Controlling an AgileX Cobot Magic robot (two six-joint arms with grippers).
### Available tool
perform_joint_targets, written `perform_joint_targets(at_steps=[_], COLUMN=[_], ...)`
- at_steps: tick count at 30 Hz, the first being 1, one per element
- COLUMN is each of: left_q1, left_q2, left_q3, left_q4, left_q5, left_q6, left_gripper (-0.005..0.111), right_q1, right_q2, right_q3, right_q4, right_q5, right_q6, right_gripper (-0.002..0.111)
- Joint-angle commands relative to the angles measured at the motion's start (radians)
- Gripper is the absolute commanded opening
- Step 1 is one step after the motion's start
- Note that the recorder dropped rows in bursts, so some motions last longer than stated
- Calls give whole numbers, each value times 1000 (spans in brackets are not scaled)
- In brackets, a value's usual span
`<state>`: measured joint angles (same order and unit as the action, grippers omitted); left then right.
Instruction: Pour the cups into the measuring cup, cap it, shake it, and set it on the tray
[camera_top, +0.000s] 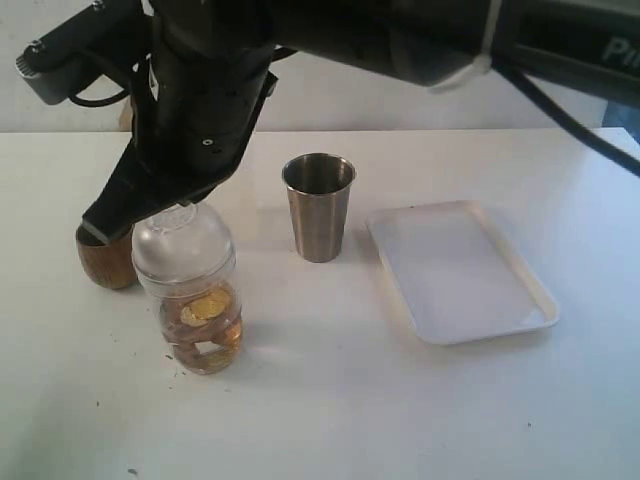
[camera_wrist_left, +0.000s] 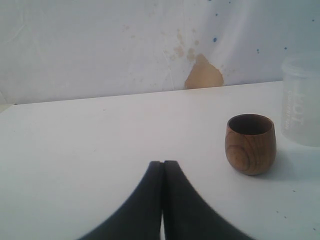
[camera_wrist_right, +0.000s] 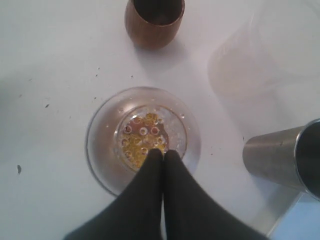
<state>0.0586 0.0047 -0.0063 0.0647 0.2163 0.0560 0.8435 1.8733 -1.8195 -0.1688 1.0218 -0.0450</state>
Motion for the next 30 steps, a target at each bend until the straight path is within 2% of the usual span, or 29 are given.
perform_joint_targets(at_steps=[1,14,20,30], left_q1=[3,3,3,3], left_q2=[-5,-5,-5,-5], left_q3=[6,6,6,6], left_q4=[8,8,8,8], left_q5=[-13,-13,-13,-13], left_q6=[-1,-1,-1,-1], left_gripper=[0,0,0,0], right_q1=[-7,-7,-7,-7], right_q2=[3,-22,-91,-49], right_q3=[33,53,53,136], right_q4=[-6,-14,-5,-4], right_q5=[12,42,-166,-173], right_q6=[5,0,5,30], right_gripper=[0,0,0,0])
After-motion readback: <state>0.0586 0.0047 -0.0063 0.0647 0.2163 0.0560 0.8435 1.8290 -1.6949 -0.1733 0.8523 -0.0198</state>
